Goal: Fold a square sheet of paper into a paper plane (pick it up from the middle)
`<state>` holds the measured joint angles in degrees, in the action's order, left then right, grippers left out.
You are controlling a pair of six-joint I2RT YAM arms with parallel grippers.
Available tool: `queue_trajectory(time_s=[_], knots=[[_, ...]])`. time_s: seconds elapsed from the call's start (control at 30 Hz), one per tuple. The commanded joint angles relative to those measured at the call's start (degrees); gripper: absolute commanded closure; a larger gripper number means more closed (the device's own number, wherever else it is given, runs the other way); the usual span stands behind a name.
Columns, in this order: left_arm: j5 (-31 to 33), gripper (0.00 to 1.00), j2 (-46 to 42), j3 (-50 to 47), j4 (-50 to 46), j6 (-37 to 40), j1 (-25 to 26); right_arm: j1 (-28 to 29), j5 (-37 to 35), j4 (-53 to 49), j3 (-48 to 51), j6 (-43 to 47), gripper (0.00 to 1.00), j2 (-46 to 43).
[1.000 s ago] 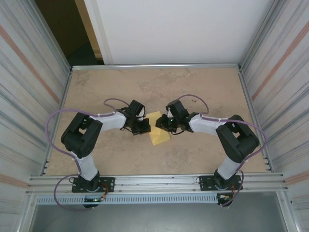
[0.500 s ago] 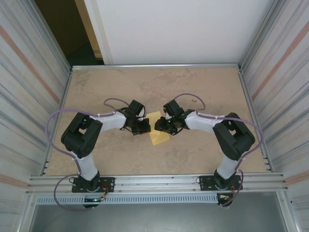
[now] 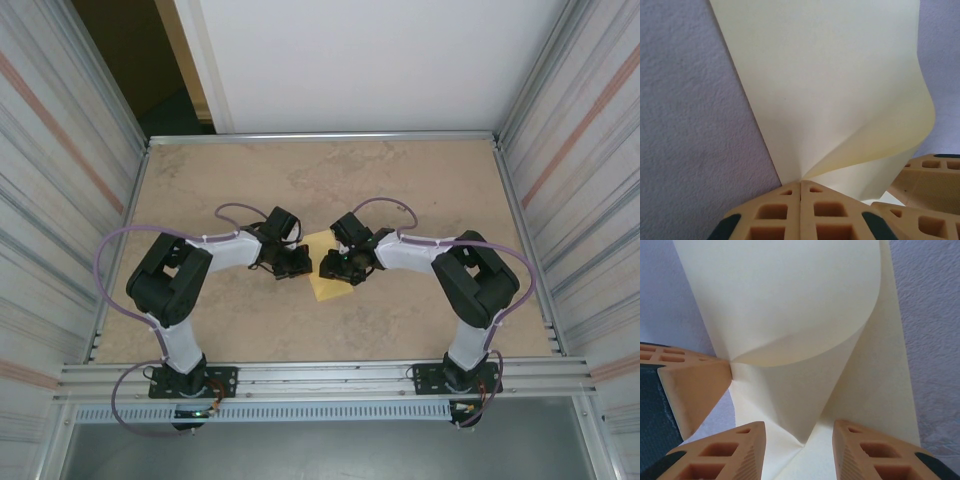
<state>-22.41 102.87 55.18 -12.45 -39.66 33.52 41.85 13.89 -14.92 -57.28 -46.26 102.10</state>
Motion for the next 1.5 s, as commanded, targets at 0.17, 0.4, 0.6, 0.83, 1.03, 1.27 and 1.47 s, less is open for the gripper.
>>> queue_trajectory(time_s=[0.17,0.4,0.6,0.83,1.03,1.27,1.47], knots=[[0.94,1.0,0.44,1.17,-2.17,0.72,0.5,2.0,-3.33,-3.45,-2.12,-0.56,0.62,3.93],[-0.48,1.0,-2.94,2.48,-1.53,0.62,0.51,3.88,-6.95,-7.08,-3.41,-2.67,0.64,8.22],[1.18,0.96,-7.26,2.59,-2.79,1.1,0.28,4.11,-7.99,-7.44,-2.49,-3.68,0.64,8.01],[1.85,0.86,-7.86,0.56,-2.52,0.99,-0.78,4.05,-7.73,-7.12,-2.55,-3.79,0.64,7.06],[1.72,0.84,-7.16,-0.24,-2.11,0.47,-0.88,3.69,-7.81,-6.18,-1.78,-5.19,0.65,6.62],[1.08,0.79,-7.33,-2.36,-0.47,-1.6,-1.2,2.47,-5.95,-3.69,0.27,-6.83,0.65,6.01],[-1.32,0.73,-6.48,-2.36,1.22,-2.44,-1.9,1.95,-5.02,-2.29,1.19,-6.83,0.64,4.72]])
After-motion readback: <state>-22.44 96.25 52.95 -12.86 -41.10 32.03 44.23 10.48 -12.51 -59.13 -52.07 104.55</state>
